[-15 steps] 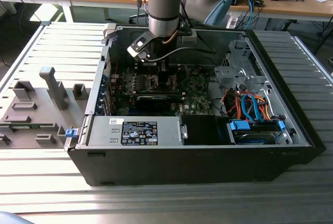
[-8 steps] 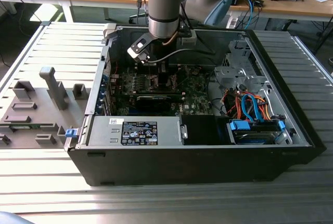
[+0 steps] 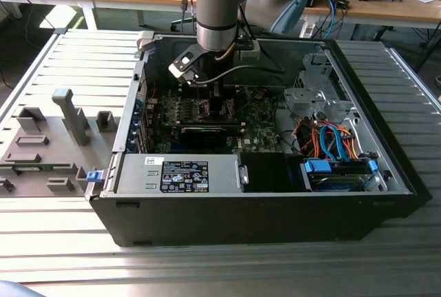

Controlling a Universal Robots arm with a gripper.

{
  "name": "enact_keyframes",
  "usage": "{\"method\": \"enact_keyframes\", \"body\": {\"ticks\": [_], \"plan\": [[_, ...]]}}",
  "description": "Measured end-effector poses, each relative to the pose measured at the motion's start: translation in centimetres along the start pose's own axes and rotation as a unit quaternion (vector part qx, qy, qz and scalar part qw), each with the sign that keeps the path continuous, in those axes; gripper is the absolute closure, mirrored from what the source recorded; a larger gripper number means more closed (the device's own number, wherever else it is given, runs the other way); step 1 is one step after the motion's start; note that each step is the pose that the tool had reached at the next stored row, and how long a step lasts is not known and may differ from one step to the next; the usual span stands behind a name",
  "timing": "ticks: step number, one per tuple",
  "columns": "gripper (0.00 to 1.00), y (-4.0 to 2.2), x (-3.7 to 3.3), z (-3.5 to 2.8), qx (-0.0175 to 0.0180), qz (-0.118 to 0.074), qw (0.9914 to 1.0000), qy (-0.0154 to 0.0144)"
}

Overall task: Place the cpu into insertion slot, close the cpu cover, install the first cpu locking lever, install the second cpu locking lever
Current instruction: 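Place the cpu into insertion slot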

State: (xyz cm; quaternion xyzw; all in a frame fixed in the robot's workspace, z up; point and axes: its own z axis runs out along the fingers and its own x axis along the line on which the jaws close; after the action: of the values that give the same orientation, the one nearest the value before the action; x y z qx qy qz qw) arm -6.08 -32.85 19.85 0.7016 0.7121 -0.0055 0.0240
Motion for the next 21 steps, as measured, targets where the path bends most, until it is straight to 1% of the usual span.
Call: {"method": "enact_keyframes", "body": {"ticks": [7, 8, 10, 18, 21], "plan": [[0.46, 0.01, 0.0, 0.0, 0.0, 0.0, 1.0, 0.0], [0.45, 0.02, 0.01, 0.02, -0.0002, 0.0, 1.0, 0.0002], [0.32, 0.02, 0.01, 0.01, -0.0001, 0.0, 1.0, 0.0001], [0.32, 0.02, 0.0, 0.0, 0.0, 0.0, 1.0, 0.0], [0.32, 0.03, 0.17, -0.01, 0.0, 0.0, 1.0, 0.0]]}}
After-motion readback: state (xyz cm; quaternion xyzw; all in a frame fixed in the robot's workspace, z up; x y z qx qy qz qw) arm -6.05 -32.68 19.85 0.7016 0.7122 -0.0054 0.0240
